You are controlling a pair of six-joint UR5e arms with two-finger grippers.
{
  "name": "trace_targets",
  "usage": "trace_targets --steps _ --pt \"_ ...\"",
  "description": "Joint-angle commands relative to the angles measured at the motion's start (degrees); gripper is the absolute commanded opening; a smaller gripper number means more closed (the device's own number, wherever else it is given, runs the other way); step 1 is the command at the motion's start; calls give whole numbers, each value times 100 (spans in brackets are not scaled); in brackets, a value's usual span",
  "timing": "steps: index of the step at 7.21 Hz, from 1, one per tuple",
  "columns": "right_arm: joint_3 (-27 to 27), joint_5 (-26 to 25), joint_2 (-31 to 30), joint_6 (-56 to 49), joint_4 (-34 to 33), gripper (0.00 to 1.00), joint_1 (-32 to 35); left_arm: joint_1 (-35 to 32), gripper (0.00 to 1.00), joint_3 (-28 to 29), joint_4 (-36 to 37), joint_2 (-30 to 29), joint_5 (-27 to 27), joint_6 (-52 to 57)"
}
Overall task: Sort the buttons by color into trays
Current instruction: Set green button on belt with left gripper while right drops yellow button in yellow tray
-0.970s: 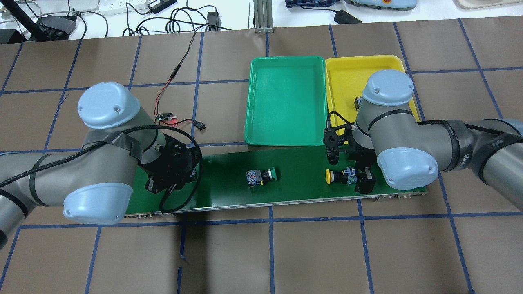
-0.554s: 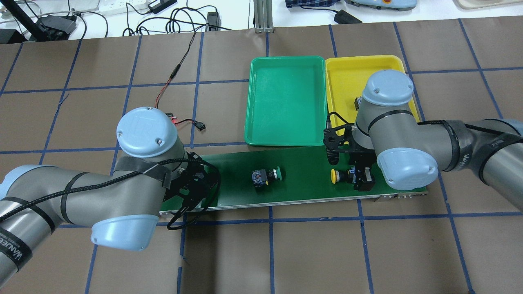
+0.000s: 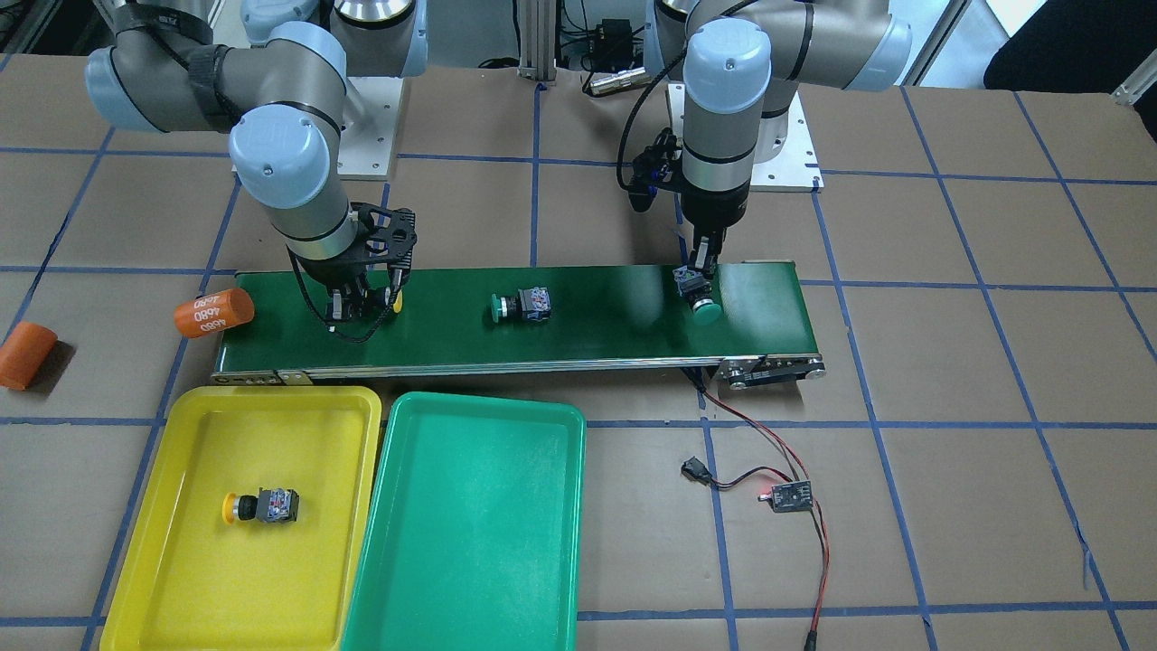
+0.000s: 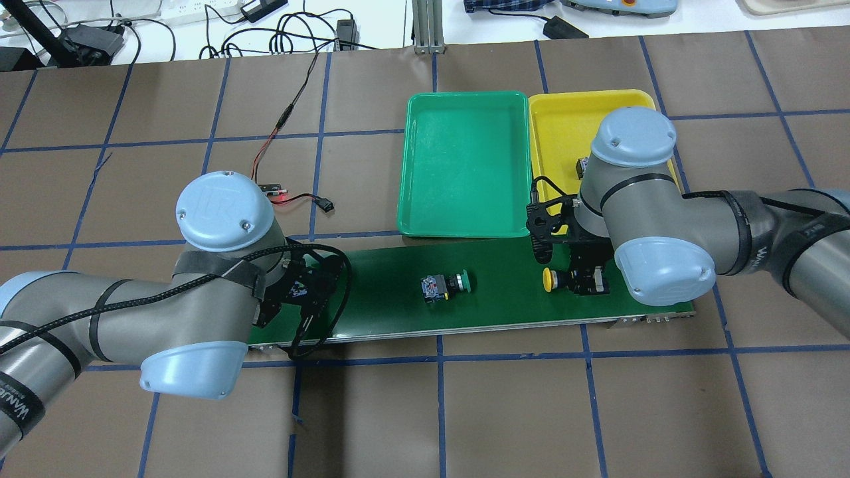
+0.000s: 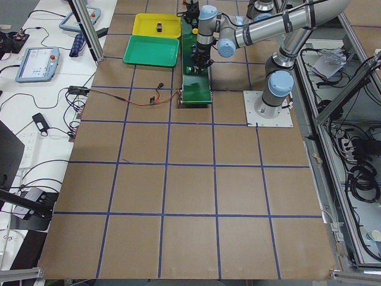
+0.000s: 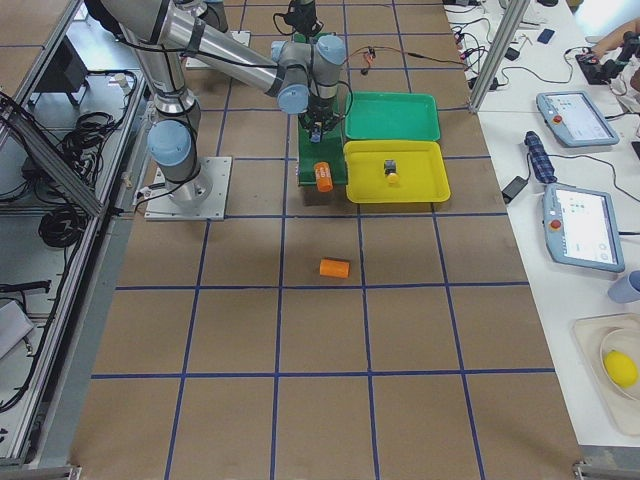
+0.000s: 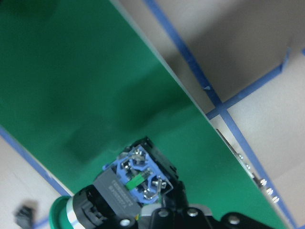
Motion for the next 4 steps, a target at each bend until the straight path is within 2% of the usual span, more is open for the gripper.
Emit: trace_targets --steps 1,2,3,4 --pt "-666 5 149 -23 127 1 -9 178 0 -28 0 10 -14 -2055" --pt "-1341 -65 585 -32 268 1 -61 214 0 -46 -9 97 -14 -2934" --pt "-1896 -83 1007 -41 200 3 -123 215 0 -81 -61 80 -22 -4352" --pt "-2233 -83 1481 -41 182 3 -271 223 0 -90 -71 28 -31 -5080"
